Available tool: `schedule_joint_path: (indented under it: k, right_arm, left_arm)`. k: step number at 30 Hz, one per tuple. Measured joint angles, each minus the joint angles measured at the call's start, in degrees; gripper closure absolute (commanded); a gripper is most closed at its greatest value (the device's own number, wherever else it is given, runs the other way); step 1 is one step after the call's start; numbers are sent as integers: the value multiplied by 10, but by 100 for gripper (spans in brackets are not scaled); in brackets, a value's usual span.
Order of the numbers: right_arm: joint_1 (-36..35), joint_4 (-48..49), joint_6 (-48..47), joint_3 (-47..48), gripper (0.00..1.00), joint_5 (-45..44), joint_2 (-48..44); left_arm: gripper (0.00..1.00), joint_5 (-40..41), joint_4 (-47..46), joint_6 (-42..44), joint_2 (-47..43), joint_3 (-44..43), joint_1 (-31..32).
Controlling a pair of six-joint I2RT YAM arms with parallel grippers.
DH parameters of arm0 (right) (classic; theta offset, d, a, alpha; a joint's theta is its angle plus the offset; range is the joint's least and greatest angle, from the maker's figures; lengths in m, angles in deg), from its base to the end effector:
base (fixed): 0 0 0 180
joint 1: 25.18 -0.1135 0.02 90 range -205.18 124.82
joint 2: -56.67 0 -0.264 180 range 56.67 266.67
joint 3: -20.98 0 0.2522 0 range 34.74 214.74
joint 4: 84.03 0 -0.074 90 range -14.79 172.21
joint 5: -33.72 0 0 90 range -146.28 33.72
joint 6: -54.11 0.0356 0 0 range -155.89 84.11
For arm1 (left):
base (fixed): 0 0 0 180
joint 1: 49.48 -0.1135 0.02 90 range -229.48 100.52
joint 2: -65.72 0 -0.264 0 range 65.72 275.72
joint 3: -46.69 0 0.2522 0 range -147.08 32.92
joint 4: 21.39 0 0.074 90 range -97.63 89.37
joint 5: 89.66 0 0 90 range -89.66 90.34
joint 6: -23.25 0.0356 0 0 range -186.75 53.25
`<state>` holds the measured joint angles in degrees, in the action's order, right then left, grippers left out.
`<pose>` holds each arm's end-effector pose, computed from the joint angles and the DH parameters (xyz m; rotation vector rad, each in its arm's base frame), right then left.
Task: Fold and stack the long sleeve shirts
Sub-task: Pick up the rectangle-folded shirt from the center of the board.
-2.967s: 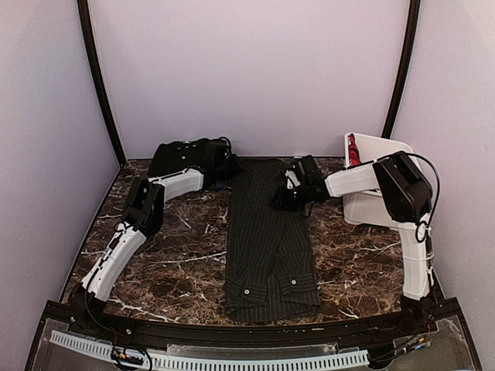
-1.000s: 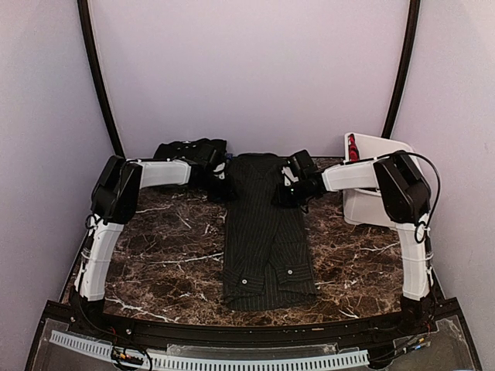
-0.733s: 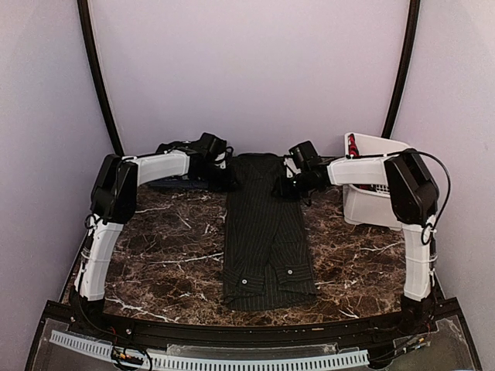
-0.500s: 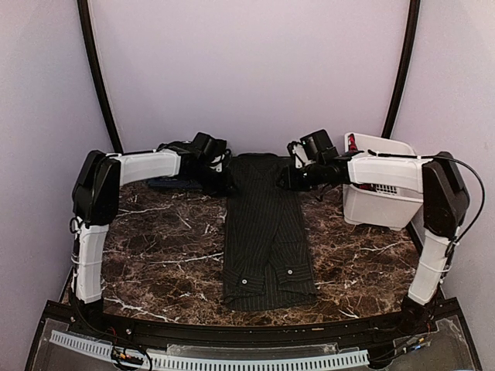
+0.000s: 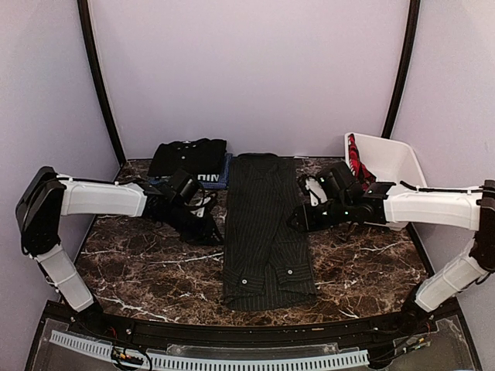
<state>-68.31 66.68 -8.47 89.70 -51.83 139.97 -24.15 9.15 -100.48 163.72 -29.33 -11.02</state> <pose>0.2260 0.2155 0.2363 -0.3737 2.4133 0.6779 0.2691 -0.2326 0.1961 0.3078 2.6703 -1.0059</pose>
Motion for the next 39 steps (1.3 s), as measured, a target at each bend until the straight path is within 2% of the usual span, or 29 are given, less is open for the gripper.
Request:
schedule_joint_path:
  k: [6, 13, 19, 24, 39]
  right_arm:
    - [-38, -13, 35, -92, 54, 6, -70]
    - [-42, -17, 80, -197, 54, 24, -109]
    - [-42, -9, 107, -232, 54, 34, -123]
    - [-42, 9, 118, -247, 54, 36, -123]
    - [-42, 62, 132, -264, 61, 61, -80]
  left_arm:
    - [74, -10, -9, -28, -108, 133, 25]
    - [76, -45, -56, -64, -137, 216, 50]
    - [77, -61, -89, -81, -119, 219, 68]
    - [73, -73, -109, -91, -89, 214, 83]
    - [70, -92, -145, -107, -32, 200, 94]
